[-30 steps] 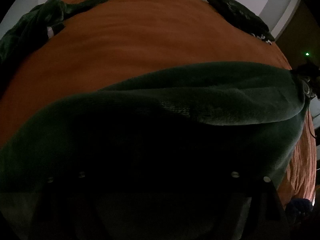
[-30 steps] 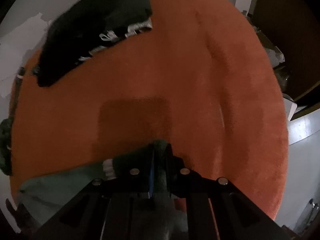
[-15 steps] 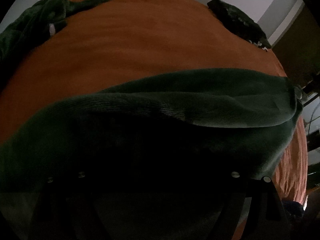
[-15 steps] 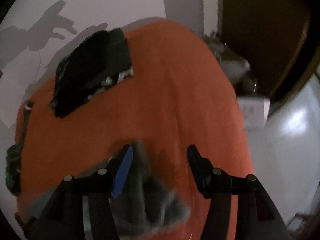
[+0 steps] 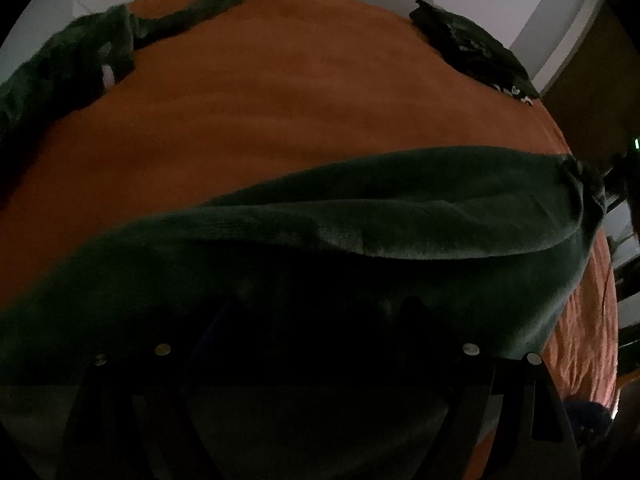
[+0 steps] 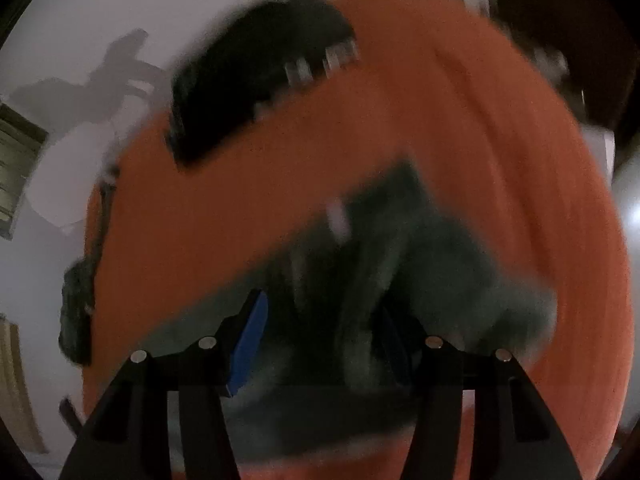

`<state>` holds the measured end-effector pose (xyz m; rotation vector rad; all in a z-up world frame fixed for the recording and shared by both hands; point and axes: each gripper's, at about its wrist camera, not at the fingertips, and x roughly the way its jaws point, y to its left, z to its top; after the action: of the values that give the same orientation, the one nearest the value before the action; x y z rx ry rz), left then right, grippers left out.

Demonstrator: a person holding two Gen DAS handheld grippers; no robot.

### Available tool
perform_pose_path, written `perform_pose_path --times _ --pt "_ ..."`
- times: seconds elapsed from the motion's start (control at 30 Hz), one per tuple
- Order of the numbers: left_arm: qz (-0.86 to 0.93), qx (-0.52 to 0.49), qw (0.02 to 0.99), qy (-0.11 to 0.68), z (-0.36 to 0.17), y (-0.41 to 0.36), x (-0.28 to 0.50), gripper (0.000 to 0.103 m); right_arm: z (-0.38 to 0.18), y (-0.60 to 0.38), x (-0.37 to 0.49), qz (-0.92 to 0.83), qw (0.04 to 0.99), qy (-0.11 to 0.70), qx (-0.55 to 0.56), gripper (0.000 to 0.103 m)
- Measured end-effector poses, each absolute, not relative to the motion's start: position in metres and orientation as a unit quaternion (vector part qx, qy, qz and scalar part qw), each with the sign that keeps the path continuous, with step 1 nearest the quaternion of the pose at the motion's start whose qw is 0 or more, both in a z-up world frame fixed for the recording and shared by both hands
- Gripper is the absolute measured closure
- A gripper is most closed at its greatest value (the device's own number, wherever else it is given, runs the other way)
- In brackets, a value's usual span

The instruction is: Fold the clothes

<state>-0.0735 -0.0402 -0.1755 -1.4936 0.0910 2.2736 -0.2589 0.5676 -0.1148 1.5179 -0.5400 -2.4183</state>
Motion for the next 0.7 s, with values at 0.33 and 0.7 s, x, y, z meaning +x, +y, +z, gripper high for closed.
perform_pose_path --times 0.33,0.7 --pt "0.822 -0.536 0.188 0.031 -0.175 -0.05 -0.063 0.018 -0.061 0.568 -0.211 -0.892 0.07 -0.095 0.437 0.047" --pt "0.819 -0.54 0.192 0.025 -0.179 -0.029 -0.075 0.018 -0.18 0.438 -0.192 -0.693 0.224 -0.147 0.67 0.042"
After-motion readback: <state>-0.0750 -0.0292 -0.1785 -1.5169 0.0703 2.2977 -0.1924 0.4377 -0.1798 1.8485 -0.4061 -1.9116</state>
